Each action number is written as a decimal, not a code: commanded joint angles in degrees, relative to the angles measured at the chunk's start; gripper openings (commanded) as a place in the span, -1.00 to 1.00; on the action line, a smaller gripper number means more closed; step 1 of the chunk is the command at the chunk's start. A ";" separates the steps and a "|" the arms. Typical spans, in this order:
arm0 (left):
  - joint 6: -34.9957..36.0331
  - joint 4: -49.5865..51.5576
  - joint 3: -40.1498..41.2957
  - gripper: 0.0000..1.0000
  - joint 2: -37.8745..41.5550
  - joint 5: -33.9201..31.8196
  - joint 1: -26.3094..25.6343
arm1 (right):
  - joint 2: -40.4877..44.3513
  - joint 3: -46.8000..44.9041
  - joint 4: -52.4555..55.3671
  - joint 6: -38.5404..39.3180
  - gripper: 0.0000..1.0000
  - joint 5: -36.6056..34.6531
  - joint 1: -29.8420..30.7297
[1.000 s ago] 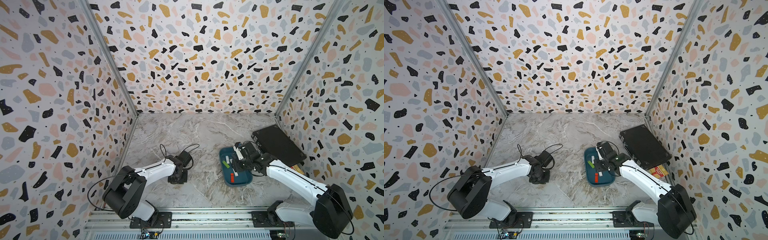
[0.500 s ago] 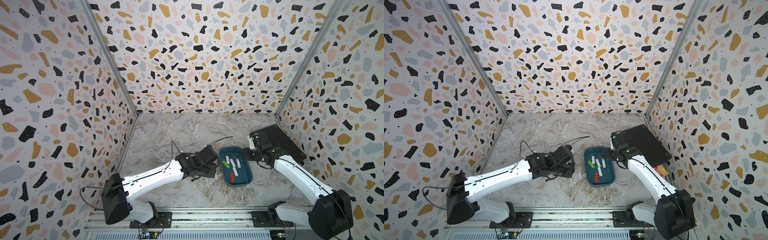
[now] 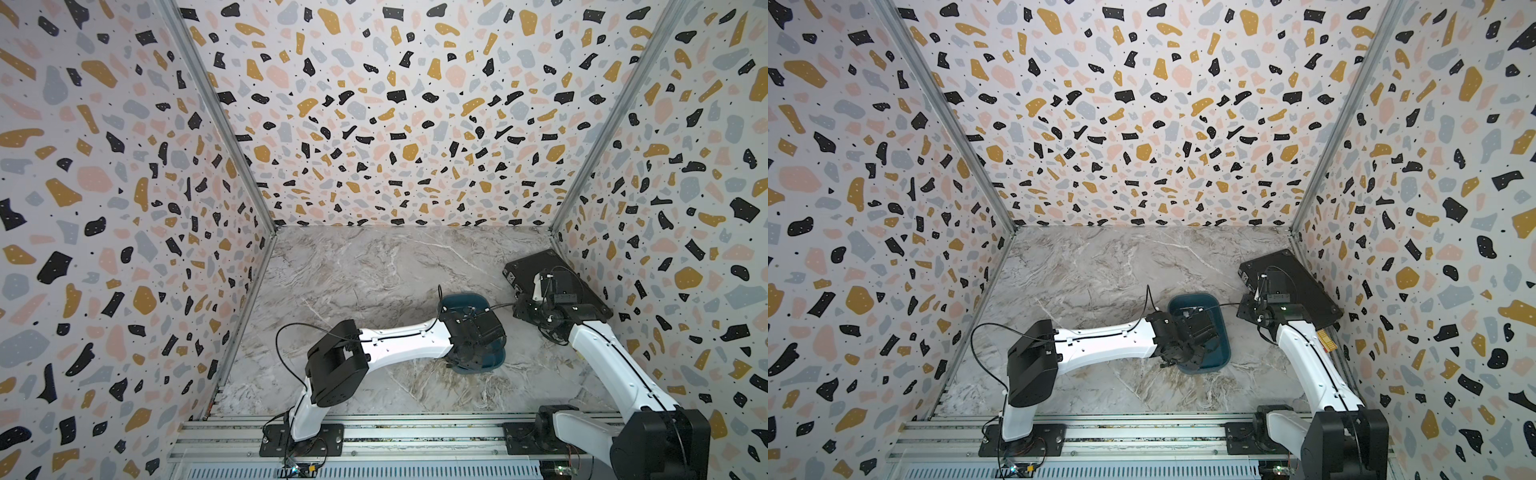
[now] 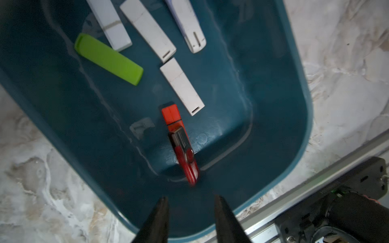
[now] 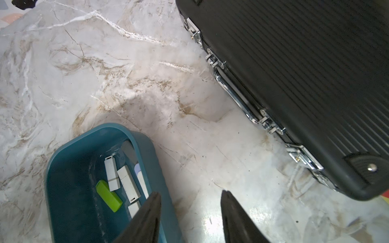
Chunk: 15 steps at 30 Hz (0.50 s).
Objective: Put the usb flash drive into the storage box
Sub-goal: Place the USB flash in the storage box.
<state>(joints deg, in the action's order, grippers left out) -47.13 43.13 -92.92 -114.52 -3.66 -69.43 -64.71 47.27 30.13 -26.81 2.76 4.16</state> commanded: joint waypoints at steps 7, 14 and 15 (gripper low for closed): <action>5.83 9.31 2.46 0.56 17.34 -17.99 4.38 | 3.35 0.51 0.45 1.40 0.07 -2.06 0.06; 13.94 -2.01 33.50 0.56 55.38 -36.79 18.31 | 5.77 0.07 -5.84 5.37 0.08 -10.12 5.78; 17.33 -6.71 39.84 0.59 61.45 -41.35 19.47 | 5.98 -0.33 -7.84 6.83 0.08 -11.48 6.99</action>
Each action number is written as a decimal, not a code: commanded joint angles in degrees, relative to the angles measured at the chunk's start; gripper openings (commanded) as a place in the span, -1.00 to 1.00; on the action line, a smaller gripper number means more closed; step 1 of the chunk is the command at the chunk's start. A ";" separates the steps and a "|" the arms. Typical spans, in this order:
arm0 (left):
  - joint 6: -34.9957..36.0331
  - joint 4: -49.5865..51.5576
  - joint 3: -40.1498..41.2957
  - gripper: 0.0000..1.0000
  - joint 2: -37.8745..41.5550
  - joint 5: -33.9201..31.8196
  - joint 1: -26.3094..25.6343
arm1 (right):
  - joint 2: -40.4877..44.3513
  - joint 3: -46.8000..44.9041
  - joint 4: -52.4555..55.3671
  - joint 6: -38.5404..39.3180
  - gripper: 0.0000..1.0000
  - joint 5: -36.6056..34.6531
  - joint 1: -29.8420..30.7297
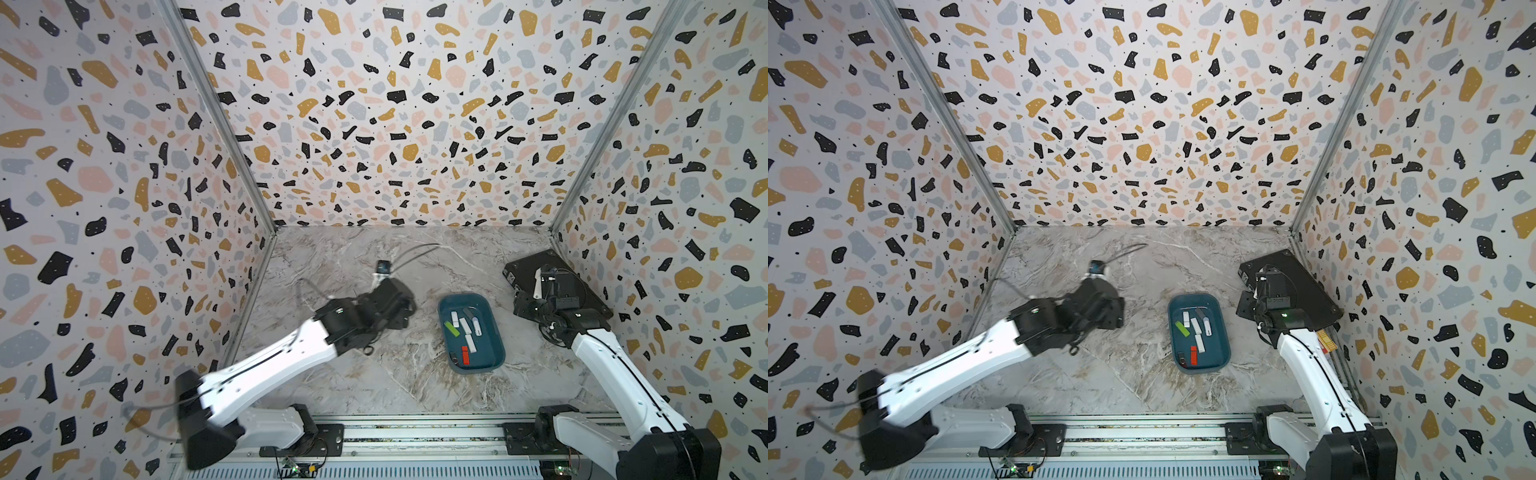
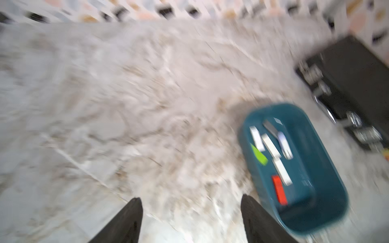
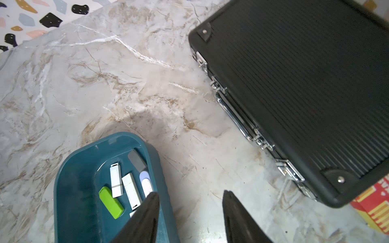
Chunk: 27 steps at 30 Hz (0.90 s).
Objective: Put the usb flash drive into the storage box
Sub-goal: Place the USB flash in the storage box, then reset both arms
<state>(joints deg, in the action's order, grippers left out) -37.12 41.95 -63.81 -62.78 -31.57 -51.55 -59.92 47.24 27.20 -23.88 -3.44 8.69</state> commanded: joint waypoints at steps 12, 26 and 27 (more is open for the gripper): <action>34.90 -47.46 49.32 0.78 32.14 -27.59 10.25 | 5.82 -24.45 -41.87 21.72 0.36 -19.75 3.62; 33.74 -75.91 46.49 0.65 -3.95 5.04 39.09 | -23.61 -35.23 -92.23 24.20 0.39 -16.76 -3.42; 36.07 -77.44 45.63 0.61 -6.00 6.63 39.61 | -23.30 -34.49 -87.90 23.72 0.34 -14.60 -3.69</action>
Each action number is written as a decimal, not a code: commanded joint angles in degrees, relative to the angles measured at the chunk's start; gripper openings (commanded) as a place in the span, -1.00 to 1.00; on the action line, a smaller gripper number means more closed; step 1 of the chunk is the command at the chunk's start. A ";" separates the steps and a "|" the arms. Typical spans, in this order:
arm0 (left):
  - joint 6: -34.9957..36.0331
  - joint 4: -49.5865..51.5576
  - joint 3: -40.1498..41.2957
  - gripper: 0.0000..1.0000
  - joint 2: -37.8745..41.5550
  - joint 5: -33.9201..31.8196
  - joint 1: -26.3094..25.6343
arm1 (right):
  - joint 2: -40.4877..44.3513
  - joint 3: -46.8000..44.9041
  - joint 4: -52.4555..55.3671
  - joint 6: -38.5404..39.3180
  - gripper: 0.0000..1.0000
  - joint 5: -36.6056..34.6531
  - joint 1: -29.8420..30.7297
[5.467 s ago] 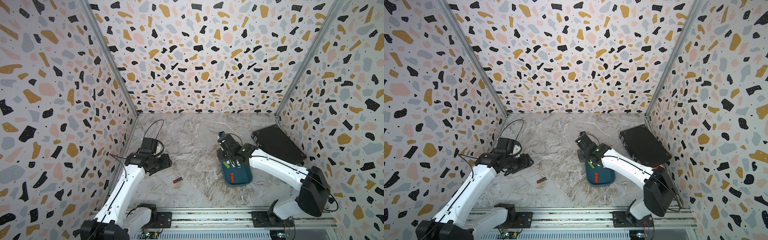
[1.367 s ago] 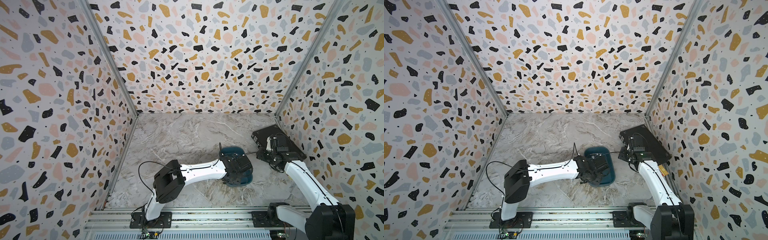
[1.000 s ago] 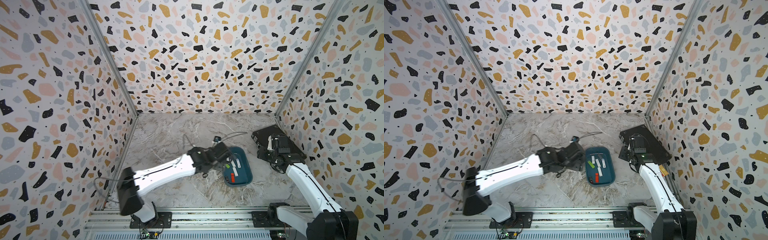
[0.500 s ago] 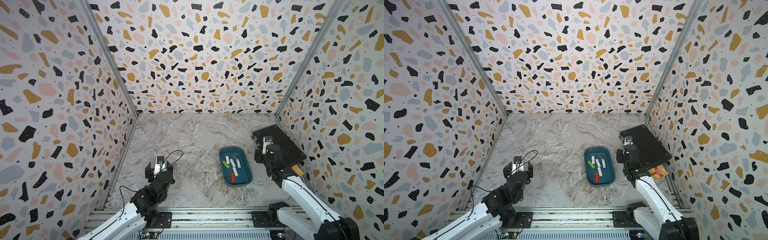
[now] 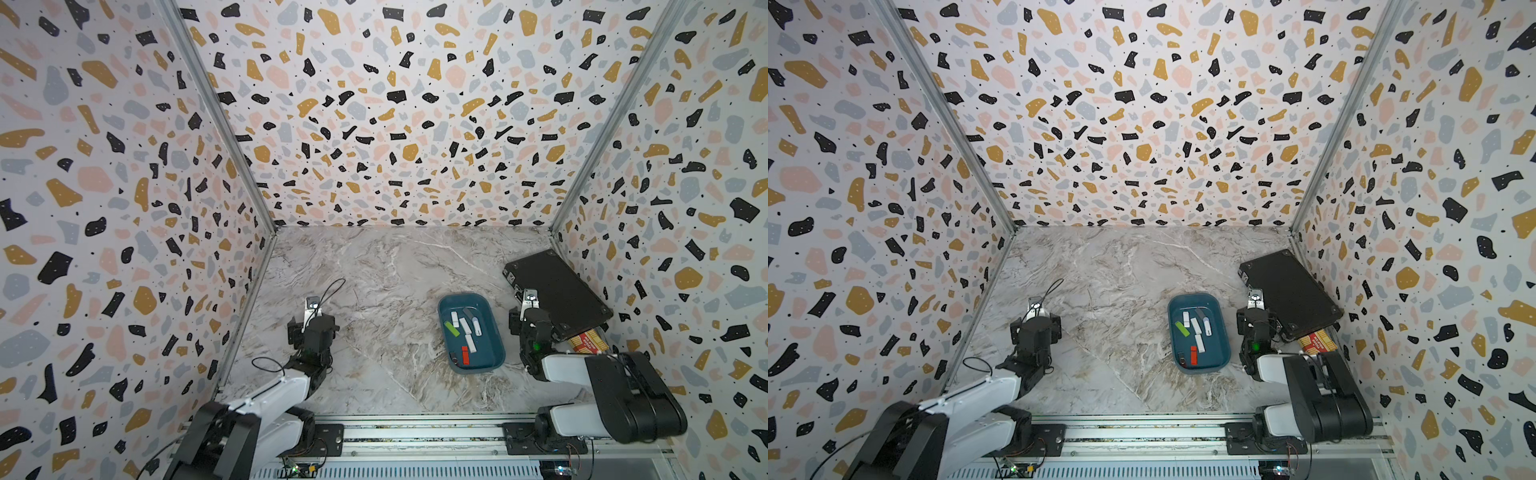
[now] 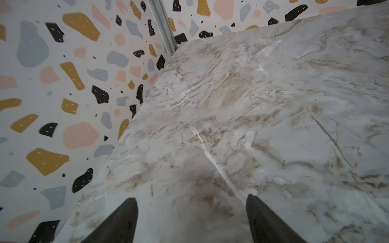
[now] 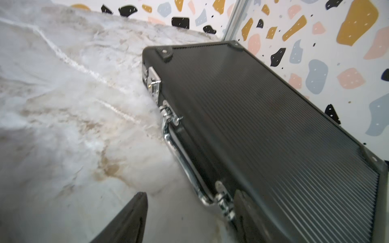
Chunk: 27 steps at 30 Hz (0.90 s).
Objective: Put the usb flash drive into the storage box
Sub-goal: Reset both arms
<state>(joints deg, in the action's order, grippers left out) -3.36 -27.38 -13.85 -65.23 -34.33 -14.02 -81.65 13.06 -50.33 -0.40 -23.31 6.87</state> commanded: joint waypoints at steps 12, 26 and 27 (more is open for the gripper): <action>3.61 -23.32 -3.79 0.99 -17.06 21.97 7.99 | -4.98 7.02 0.02 0.66 1.00 11.00 -3.66; 4.07 -19.83 -4.74 0.99 -16.10 24.63 7.96 | -4.78 6.65 -0.73 0.71 1.00 10.95 -3.62; 4.14 -19.74 -4.79 0.99 -16.15 24.64 7.96 | -4.87 6.70 -0.97 0.70 1.00 11.01 -3.63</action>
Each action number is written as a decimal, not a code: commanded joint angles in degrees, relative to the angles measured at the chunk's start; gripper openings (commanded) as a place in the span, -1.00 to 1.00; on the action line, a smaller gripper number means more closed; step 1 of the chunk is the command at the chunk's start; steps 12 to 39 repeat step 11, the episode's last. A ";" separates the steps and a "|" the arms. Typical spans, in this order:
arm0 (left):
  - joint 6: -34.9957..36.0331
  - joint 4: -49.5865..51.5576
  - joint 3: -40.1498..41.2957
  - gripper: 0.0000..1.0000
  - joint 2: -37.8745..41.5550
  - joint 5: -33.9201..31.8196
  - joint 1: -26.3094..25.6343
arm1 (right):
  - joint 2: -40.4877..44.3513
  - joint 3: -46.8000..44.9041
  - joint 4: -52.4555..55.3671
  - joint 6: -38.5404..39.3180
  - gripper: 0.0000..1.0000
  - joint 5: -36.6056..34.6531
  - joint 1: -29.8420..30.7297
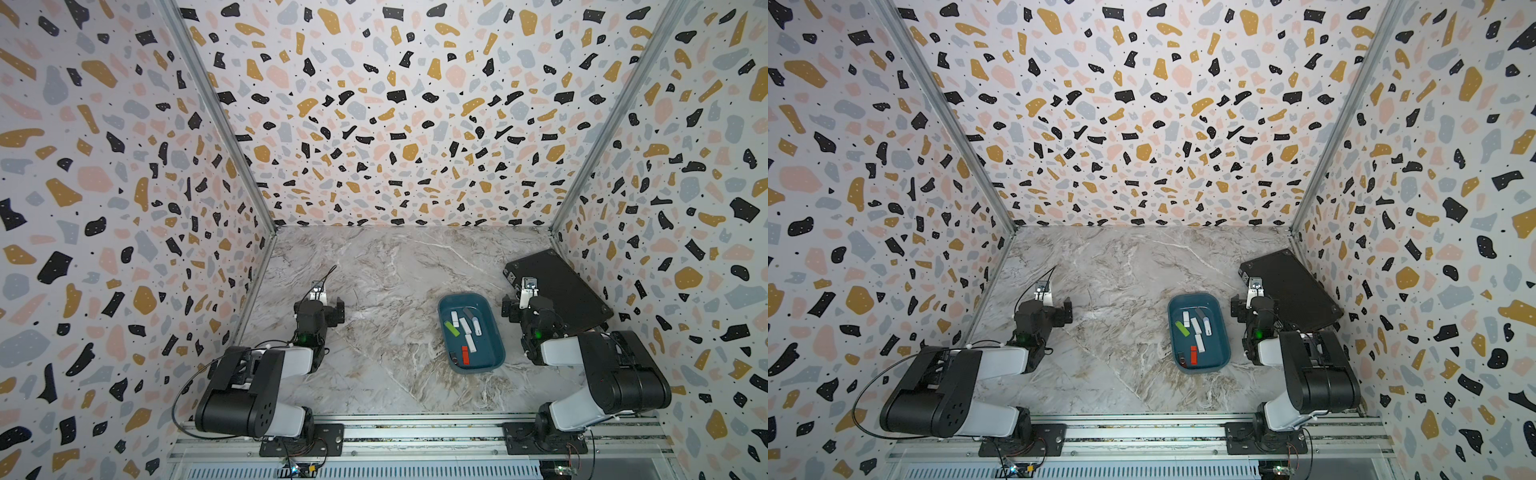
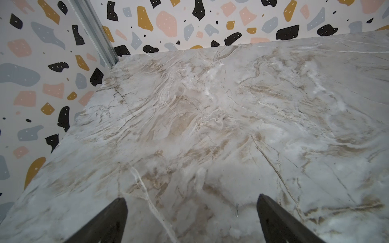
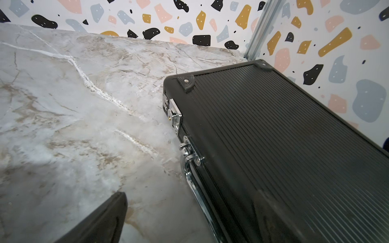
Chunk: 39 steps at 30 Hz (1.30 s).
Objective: Put the usb flash drive into the storage box
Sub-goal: Reset both arms
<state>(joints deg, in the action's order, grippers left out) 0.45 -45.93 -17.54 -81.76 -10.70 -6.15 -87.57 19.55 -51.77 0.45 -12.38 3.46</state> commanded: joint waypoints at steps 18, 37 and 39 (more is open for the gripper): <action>0.52 -1.45 -1.13 0.99 0.13 1.38 0.04 | 0.96 0.12 0.22 -0.02 1.00 0.08 -0.20; 0.52 -1.45 -1.13 0.99 0.13 1.38 0.04 | 0.96 0.12 0.22 -0.02 1.00 0.08 -0.20; 0.52 -1.45 -1.13 0.99 0.13 1.38 0.04 | 0.96 0.12 0.22 -0.02 1.00 0.08 -0.20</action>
